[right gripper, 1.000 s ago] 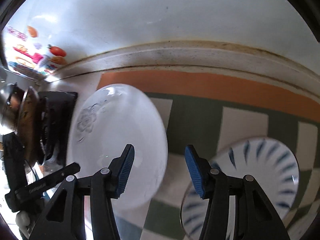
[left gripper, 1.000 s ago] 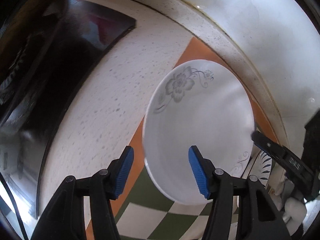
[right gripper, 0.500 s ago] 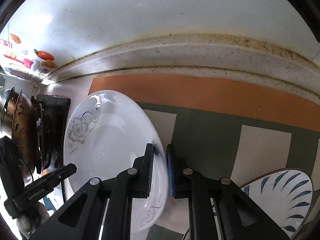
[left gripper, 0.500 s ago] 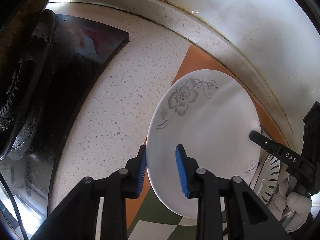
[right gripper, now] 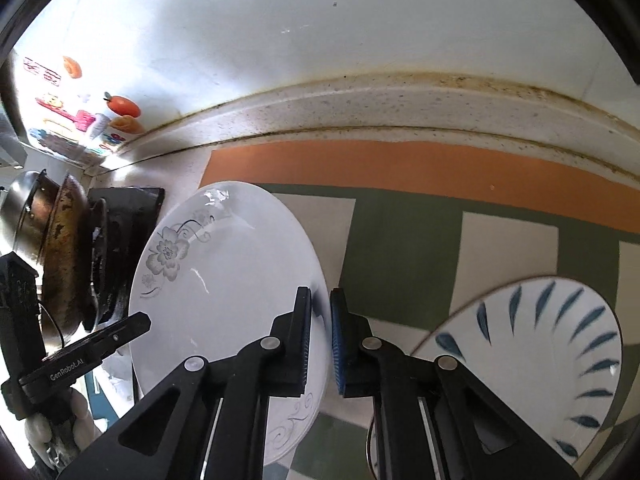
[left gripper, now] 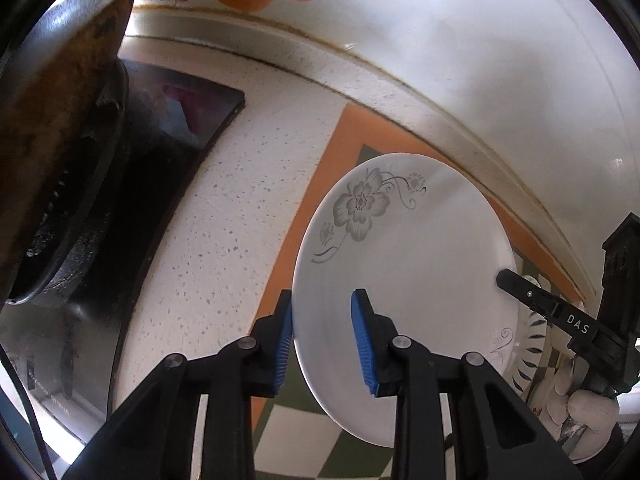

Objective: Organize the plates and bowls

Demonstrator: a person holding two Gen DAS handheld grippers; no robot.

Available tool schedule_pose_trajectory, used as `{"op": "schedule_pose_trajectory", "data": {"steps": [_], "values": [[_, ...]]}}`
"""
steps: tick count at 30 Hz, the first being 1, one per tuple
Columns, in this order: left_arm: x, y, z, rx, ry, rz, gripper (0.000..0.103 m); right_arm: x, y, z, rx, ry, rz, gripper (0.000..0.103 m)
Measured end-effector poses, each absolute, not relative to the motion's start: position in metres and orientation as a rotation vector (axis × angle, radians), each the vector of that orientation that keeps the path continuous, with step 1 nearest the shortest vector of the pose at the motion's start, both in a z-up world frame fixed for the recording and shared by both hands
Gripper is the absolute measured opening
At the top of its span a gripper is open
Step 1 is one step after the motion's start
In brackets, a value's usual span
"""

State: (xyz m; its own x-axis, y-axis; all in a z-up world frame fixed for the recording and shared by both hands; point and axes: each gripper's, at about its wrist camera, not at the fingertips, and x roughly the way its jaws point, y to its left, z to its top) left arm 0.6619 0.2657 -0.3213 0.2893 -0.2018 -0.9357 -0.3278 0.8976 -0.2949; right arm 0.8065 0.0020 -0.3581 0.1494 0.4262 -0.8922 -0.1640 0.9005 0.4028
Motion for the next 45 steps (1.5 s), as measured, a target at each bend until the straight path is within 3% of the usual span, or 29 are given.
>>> {"op": "schedule_pose_trajectory", "data": {"steps": [22, 32, 45], "values": [[0.558, 0.156, -0.242, -0.389, 1.262, -0.08, 0.026, 0.632, -0.138, -0.254, 0.372, 1.22, 0.387, 0.011], [0.518, 0.104, -0.269, -0.324, 1.354, -0.122, 0.026, 0.546, -0.193, -0.28, 0.407, 1.271, 0.345, 0.011], [0.503, 0.066, -0.32, -0.234, 1.479, -0.116, 0.026, 0.515, -0.228, -0.336, 0.43, 1.361, 0.296, 0.011]]}}
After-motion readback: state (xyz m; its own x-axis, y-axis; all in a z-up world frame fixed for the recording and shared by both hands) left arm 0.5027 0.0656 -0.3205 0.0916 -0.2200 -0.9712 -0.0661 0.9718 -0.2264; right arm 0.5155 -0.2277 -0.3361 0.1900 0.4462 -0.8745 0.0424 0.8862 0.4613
